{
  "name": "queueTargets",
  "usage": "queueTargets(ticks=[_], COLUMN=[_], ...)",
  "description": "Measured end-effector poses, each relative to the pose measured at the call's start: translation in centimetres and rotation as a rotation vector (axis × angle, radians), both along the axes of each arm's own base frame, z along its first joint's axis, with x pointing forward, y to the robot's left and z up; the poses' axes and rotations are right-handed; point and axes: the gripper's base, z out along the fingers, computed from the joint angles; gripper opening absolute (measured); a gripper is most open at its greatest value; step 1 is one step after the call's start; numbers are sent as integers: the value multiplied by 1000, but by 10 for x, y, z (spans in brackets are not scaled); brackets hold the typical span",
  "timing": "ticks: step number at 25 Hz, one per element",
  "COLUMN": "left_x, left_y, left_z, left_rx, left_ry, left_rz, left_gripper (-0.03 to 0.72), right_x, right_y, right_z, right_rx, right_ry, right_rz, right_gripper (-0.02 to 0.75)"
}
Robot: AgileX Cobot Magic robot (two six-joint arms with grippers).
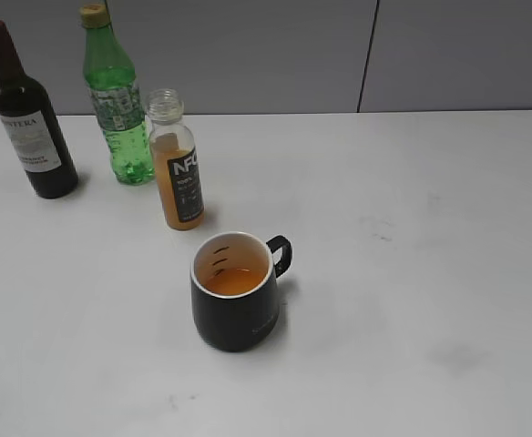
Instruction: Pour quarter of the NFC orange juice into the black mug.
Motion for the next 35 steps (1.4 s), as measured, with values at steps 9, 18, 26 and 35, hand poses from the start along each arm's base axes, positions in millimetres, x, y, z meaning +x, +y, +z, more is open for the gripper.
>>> queueTargets(ticks=[9, 18, 26, 35], left_x=[-13, -13, -13, -21], left_y=[4, 4, 4, 5], left_z=[-25, -25, -25, -25], left_rx=[-43, -47, -44, -39], left_ry=[-85, -93, -95, -145], left_rz=[-7, -8, 77, 324], left_gripper=[664, 578, 460, 395], right_x=[0, 0, 0, 0], right_y=[0, 0, 0, 0], right_z=[0, 0, 0, 0], right_rx=[0, 0, 0, 0], right_ry=[0, 0, 0, 0], right_rz=[0, 0, 0, 0], right_gripper=[594, 594, 594, 594])
